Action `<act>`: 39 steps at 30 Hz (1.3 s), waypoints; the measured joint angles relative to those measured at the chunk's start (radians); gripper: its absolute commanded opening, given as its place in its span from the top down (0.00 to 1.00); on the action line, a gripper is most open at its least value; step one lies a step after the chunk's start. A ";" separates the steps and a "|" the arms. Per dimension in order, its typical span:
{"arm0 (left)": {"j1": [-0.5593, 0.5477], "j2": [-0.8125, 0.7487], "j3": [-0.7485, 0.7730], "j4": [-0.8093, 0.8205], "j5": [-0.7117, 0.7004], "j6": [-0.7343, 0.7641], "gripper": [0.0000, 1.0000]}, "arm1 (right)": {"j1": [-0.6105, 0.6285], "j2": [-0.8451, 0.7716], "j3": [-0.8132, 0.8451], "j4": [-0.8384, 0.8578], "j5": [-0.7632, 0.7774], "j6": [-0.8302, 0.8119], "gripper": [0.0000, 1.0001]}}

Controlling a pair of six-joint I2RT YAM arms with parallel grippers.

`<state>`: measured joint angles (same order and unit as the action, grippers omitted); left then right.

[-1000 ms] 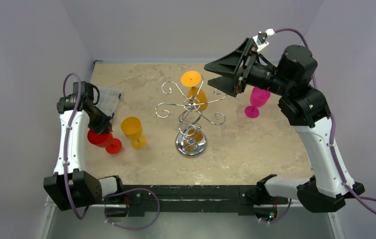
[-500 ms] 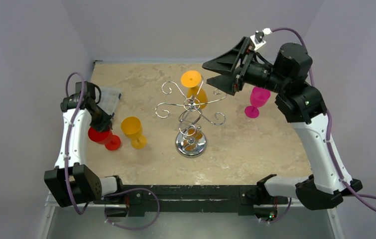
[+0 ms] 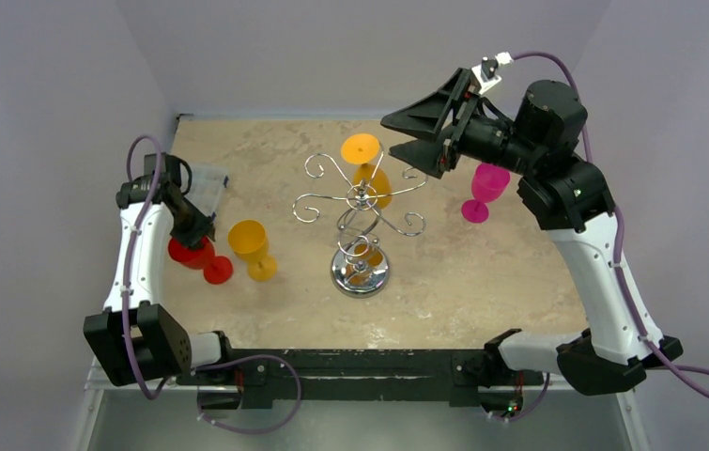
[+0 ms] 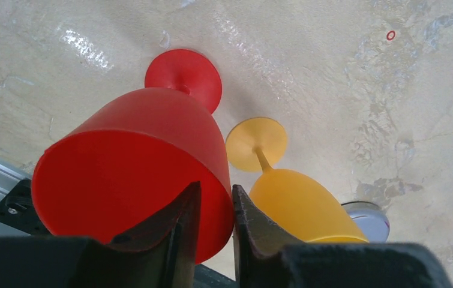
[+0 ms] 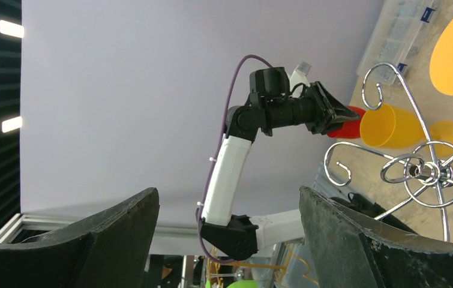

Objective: Take the wine glass off the wine glass rack

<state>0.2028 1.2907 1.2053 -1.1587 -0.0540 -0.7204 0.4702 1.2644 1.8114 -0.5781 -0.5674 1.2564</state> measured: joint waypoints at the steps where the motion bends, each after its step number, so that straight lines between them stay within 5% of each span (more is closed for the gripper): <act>1: 0.000 0.002 0.000 0.002 0.001 0.000 0.69 | 0.000 0.000 0.000 0.000 0.000 0.000 0.15; 21: 0.000 0.010 0.051 -0.008 0.020 0.006 0.27 | 0.000 0.000 0.000 0.002 0.000 0.000 0.14; 39: -0.016 -0.145 0.206 -0.108 0.024 -0.027 0.00 | -0.006 0.000 0.036 -0.054 -0.003 -0.045 0.08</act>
<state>0.1864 1.1458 1.4117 -1.2663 -0.0299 -0.7475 0.4637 1.2648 1.8473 -0.6319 -0.5709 1.2110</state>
